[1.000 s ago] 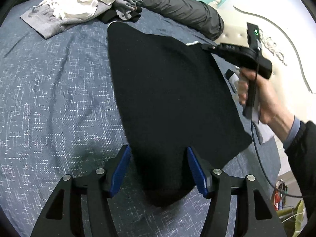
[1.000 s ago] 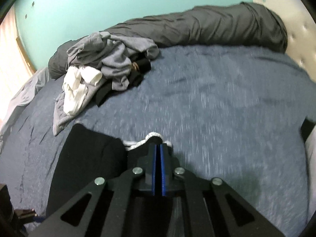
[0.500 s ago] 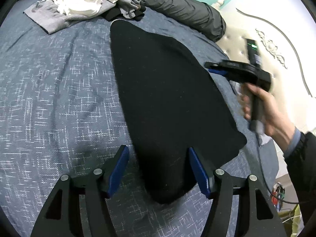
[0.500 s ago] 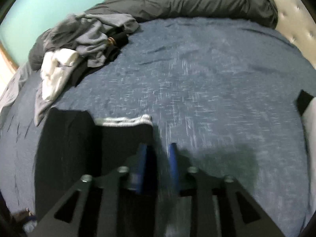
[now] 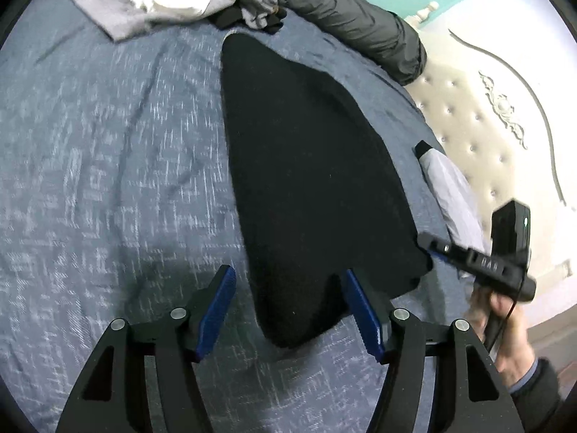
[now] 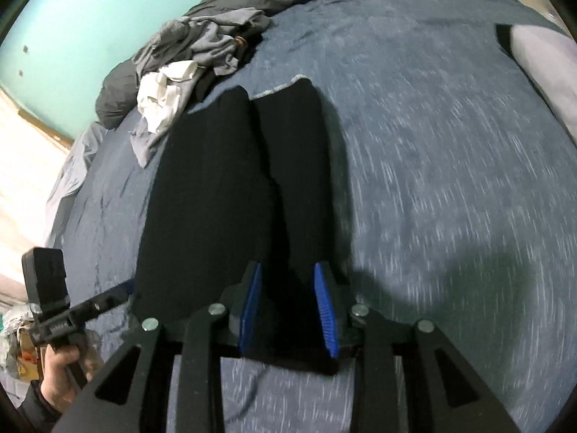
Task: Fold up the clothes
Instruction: 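Fold that side over with the right tool while the left tool holds the sweatshirt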
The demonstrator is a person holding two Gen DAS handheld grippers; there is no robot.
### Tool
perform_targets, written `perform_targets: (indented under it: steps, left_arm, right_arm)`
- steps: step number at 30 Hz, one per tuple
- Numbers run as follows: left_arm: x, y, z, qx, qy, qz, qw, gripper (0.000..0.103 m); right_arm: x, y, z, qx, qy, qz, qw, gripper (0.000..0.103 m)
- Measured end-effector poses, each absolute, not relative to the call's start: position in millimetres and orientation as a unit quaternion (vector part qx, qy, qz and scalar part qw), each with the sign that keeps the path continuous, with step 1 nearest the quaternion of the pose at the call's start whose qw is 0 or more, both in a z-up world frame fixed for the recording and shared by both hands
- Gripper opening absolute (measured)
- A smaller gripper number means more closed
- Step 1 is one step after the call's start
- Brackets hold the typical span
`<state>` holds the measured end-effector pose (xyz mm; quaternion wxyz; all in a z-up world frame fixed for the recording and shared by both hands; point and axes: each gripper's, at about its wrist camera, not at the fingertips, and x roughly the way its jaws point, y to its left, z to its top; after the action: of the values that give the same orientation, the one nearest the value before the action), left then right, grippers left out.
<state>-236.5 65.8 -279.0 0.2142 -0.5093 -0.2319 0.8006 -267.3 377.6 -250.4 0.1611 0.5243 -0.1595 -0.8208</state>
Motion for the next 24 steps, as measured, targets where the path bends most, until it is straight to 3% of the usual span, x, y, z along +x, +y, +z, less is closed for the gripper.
perform_targets:
  steps: [5,8,11,12,14,24]
  left_arm:
    - [-235,65,-289,-0.519,-0.258,0.787,0.209,0.067]
    - [-234,61,-296,-0.522,-0.281,0.779,0.205,0.067]
    - [-233,63,-298,-0.522,-0.288,0.775,0.209,0.067]
    - [-233,63,-297,-0.521,-0.288,0.775,0.213,0.065]
    - [-231,64,-297,-0.517,-0.287,0.776,0.219,0.048]
    - [-227,63,-290,-0.509,-0.258,0.79,0.224,0.033]
  right_arm:
    - [-257,380,-255,0.531,-0.18,-0.813,0.158,0.029]
    - [-258,382,-261,0.535,-0.187,-0.809,0.158,0.013]
    - [-257,383,-265,0.535,-0.192,-0.807,0.161,0.01]
    - [-256,382,-264,0.534,-0.187,-0.808,0.163,0.009]
    - [-255,379,-263,0.533,-0.177,-0.811,0.167,0.008]
    - [-239,381,-262,0.536,-0.162,-0.806,0.191,0.006]
